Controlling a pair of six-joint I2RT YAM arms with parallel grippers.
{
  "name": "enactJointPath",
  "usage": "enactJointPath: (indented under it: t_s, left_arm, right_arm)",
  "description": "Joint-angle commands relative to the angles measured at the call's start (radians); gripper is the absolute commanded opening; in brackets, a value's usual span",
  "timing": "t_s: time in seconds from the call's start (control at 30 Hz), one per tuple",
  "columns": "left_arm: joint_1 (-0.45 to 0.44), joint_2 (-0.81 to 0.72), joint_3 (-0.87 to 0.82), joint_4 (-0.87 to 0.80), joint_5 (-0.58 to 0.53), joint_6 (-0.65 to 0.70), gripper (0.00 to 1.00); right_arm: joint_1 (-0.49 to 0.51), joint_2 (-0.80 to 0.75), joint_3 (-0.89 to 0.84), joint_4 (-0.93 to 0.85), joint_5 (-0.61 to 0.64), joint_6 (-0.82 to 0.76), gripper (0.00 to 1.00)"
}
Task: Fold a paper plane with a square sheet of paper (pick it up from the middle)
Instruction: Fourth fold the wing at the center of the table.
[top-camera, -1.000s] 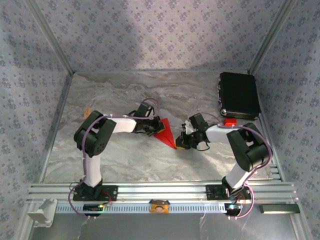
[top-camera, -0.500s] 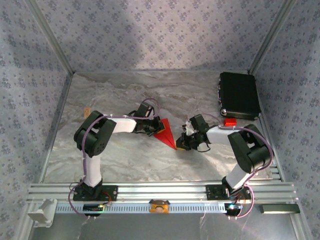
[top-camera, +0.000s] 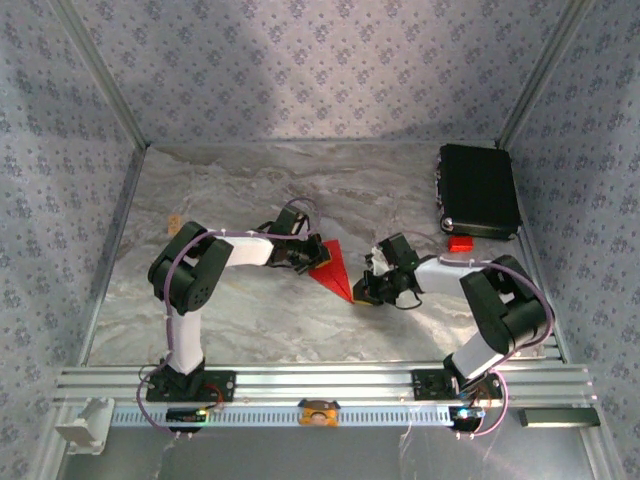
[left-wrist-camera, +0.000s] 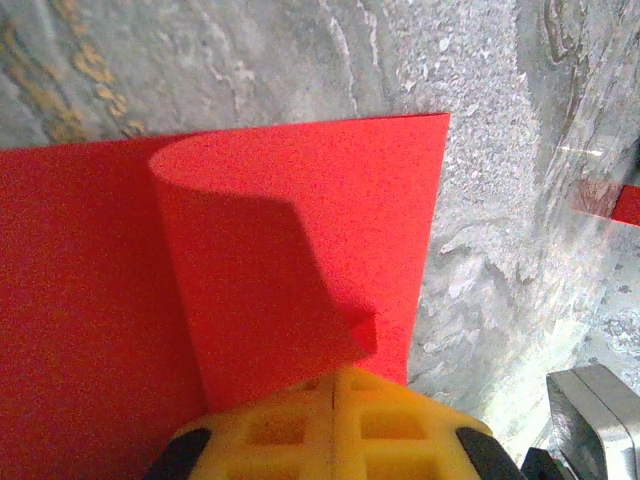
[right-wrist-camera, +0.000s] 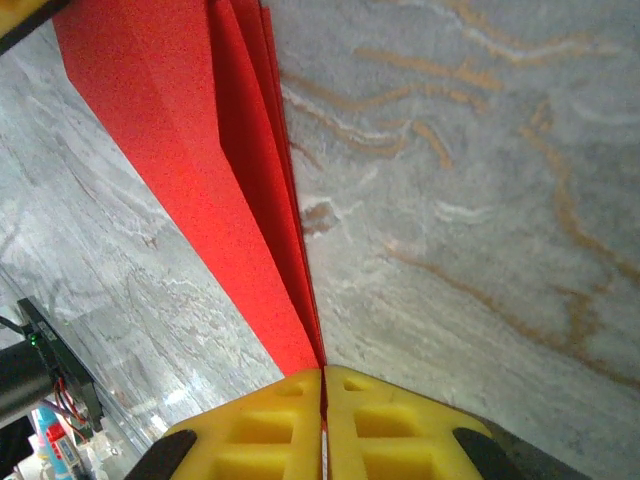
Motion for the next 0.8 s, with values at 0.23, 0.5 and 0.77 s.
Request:
enactJointPath:
  t_s: [0.23, 0.5, 0.77]
  left_arm:
    - [0.008, 0.025, -0.015, -0.022, -0.037, 0.013, 0.01]
    - [0.002, 0.025, -0.014, -0.026, -0.031, 0.026, 0.01]
    - [-0.002, 0.025, -0.011, -0.037, -0.034, 0.034, 0.01]
  right_arm:
    - [0.031, -0.031, -0.037, -0.134, 0.021, 0.011, 0.11]
    - [0.013, -0.177, 0.021, -0.189, 0.066, 0.007, 0.08]
    - [0.031, 0.010, 0.212, -0.130, -0.024, -0.032, 0.01]
